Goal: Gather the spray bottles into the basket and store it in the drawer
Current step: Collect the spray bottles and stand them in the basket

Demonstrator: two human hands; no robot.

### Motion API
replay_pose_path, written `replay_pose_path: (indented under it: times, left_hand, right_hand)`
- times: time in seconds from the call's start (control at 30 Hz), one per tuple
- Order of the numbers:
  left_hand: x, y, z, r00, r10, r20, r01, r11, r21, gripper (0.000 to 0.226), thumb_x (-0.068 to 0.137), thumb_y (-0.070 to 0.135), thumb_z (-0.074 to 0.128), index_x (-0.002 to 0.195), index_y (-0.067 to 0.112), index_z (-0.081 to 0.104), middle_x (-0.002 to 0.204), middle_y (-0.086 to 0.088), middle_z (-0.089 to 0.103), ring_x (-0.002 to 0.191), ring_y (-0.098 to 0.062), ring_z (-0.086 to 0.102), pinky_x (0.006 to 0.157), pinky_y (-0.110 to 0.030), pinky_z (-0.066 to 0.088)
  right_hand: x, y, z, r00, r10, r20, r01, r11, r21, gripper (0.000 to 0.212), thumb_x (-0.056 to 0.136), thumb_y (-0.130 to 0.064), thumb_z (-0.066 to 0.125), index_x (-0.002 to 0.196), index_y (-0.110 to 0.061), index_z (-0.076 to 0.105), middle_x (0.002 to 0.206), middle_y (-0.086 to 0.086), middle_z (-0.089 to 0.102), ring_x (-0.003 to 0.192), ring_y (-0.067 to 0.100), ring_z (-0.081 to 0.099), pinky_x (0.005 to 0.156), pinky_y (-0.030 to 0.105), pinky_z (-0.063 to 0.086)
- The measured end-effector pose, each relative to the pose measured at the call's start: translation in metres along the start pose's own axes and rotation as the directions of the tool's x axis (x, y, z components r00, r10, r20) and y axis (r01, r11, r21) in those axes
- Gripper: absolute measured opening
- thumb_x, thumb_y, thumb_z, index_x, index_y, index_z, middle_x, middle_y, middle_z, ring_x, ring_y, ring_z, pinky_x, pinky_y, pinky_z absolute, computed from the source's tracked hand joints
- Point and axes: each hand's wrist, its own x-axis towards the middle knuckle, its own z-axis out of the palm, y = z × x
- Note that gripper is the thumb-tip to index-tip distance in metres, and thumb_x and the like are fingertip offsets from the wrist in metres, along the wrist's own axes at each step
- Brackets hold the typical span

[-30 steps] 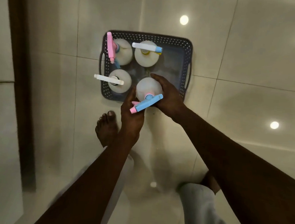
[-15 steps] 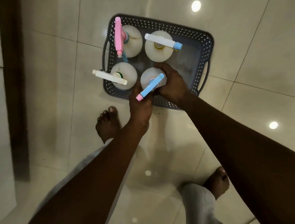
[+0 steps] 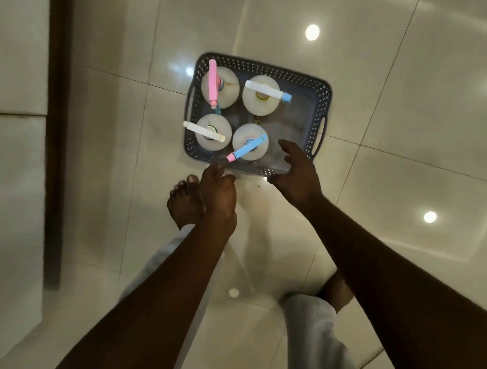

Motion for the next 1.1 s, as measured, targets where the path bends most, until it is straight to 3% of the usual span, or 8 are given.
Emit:
replay_pose_path:
  times: [0.1,0.13,0.2,0.33,0.5,0.67,0.87,1.1]
  left_hand:
    - [-0.024,0.006,-0.049,0.994,0.061,0.087,-0.102,0.764,0.637,0.048,0.106,0.035,0.044,0.152,0.024,0.049,0.162,-0.005,0.041,0.149,-0.025,0.042,0.124,-0.043,0.034]
    - [-0.036,0.013,-0.067,0.993,0.07,0.09,-0.113,0.737,0.667,0.045,0.106,0.036,0.044,0.149,0.026,0.052,0.16,-0.003,0.042,0.148,-0.024,0.042,0.123,-0.042,0.034]
    - [-0.075,0.031,-0.098,0.995,0.035,0.097,-0.082,0.838,0.539,0.041,0.105,0.036,0.049,0.145,0.029,0.057,0.158,0.0,0.045,0.147,-0.021,0.043,0.122,-0.04,0.035]
    - [-0.168,0.068,-0.152,0.996,0.075,0.058,-0.066,0.988,-0.137,0.046,0.096,0.013,0.064,0.141,0.02,0.06,0.144,-0.001,0.063,0.135,-0.022,0.059,0.12,-0.047,0.042]
    - [-0.229,0.115,-0.232,0.982,0.189,0.024,-0.179,0.96,-0.215,0.044,0.096,0.013,0.066,0.139,0.019,0.06,0.131,0.009,0.065,0.119,-0.013,0.064,0.108,-0.035,0.05]
    - [-0.267,0.134,-0.302,0.968,0.238,-0.077,-0.25,0.917,-0.311,0.045,0.099,0.011,0.064,0.142,0.018,0.059,0.143,-0.001,0.063,0.129,-0.018,0.062,0.097,-0.022,0.053]
    - [-0.309,0.135,-0.387,0.941,0.221,-0.256,-0.315,0.85,-0.423,0.042,0.099,0.014,0.064,0.141,0.018,0.06,0.14,0.0,0.065,0.126,-0.018,0.063,0.111,-0.048,0.052]
    - [-0.32,0.095,-0.478,0.921,0.113,-0.372,-0.308,0.795,-0.522,0.04,0.1,0.017,0.064,0.14,0.022,0.061,0.138,0.005,0.066,0.125,-0.013,0.064,0.111,-0.046,0.053]
  right_hand:
    - [-0.058,-0.027,-0.018,1.0,0.006,-0.008,-0.006,1.0,-0.017,0.078,0.087,-0.01,0.083,0.157,-0.012,0.047,0.157,0.007,0.055,0.136,0.028,0.059,0.113,0.042,0.051]
    - [-0.079,-0.044,-0.024,1.0,0.0,-0.016,0.0,1.0,-0.028,0.076,0.089,-0.012,0.082,0.157,-0.012,0.047,0.157,0.007,0.055,0.137,0.027,0.059,0.115,0.044,0.05]
    - [-0.122,-0.082,-0.037,1.0,0.001,-0.019,-0.001,1.0,-0.029,0.071,0.093,-0.015,0.079,0.156,-0.013,0.048,0.157,0.004,0.055,0.137,0.024,0.06,0.115,0.04,0.049]
    - [-0.193,-0.163,-0.056,0.999,-0.033,-0.037,0.033,0.999,-0.005,0.062,0.097,-0.02,0.076,0.154,-0.018,0.052,0.157,-0.001,0.056,0.137,0.019,0.06,0.111,0.032,0.049]
    - [-0.254,-0.255,-0.052,0.99,-0.14,-0.033,0.142,0.987,0.078,0.052,0.098,-0.012,0.072,0.148,-0.013,0.058,0.151,0.003,0.06,0.136,0.021,0.06,0.117,0.038,0.047]
    - [-0.292,-0.321,-0.035,0.972,-0.235,0.012,0.231,0.965,0.126,0.049,0.099,-0.013,0.07,0.147,-0.016,0.06,0.147,-0.002,0.063,0.135,0.012,0.059,0.107,0.013,0.045]
    - [-0.326,-0.38,-0.002,0.921,-0.361,0.147,0.346,0.931,0.118,0.048,0.1,-0.018,0.07,0.147,-0.024,0.06,0.147,-0.009,0.061,0.131,0.007,0.058,0.086,-0.006,0.039]
    - [-0.349,-0.442,0.049,0.844,-0.466,0.266,0.462,0.883,0.083,0.047,0.101,-0.021,0.069,0.146,-0.027,0.059,0.147,-0.016,0.058,0.136,0.009,0.057,0.108,0.028,0.049]
